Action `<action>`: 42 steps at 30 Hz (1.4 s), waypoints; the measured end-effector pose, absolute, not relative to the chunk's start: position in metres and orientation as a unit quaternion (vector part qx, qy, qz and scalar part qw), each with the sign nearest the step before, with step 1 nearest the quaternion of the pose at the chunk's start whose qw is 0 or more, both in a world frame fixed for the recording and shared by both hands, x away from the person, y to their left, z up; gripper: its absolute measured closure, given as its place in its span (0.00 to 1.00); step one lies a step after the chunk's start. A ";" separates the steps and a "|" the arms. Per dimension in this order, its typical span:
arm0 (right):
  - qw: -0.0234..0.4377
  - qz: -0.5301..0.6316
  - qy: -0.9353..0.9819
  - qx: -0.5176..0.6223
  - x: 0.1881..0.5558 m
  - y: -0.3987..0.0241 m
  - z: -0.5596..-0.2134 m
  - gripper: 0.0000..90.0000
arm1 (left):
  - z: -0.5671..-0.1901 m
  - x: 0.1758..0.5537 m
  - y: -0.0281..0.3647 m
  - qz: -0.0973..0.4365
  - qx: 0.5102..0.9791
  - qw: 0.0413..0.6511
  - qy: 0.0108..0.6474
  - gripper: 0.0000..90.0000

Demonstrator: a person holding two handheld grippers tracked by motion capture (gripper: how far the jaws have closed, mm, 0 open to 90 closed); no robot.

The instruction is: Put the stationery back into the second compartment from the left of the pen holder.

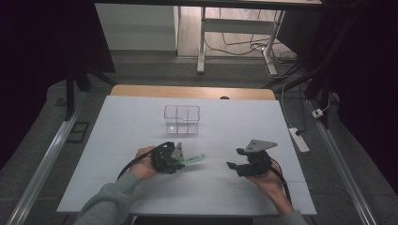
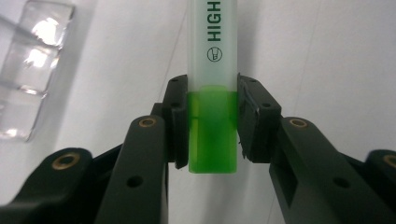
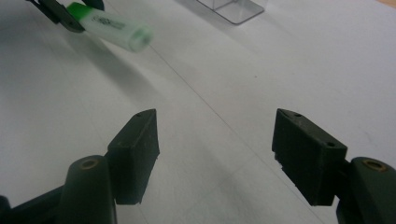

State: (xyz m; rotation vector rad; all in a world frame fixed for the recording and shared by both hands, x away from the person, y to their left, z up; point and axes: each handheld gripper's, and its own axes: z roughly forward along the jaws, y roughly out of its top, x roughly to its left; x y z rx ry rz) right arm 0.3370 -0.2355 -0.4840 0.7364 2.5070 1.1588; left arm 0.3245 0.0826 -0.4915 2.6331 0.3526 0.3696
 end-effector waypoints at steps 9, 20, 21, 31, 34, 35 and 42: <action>0.133 0.390 0.884 0.221 0.337 -0.212 -0.483 0.37 | -0.497 0.326 0.067 0.120 0.960 0.224 0.115 0.74; 0.105 0.365 0.909 0.170 0.339 -0.181 -0.483 0.38 | -0.497 0.326 0.052 0.102 0.968 0.213 0.088 0.74; 0.103 0.362 0.912 0.165 0.339 -0.178 -0.483 0.39 | -0.498 0.326 0.051 0.099 0.967 0.216 0.089 0.74; 0.076 0.329 0.933 0.122 0.341 -0.154 -0.488 0.42 | -0.498 0.328 0.047 0.084 0.969 0.217 0.081 0.74; 0.068 0.314 0.941 0.105 0.341 -0.149 -0.490 0.42 | -0.497 0.327 0.046 0.080 0.968 0.223 0.080 0.74; 0.068 0.308 0.944 0.100 0.341 -0.147 -0.491 0.43 | -0.497 0.327 0.045 0.079 0.969 0.223 0.077 0.74; 0.073 0.269 0.958 0.063 0.337 -0.139 -0.497 0.56 | -0.494 0.324 0.044 0.068 0.968 0.231 0.063 0.74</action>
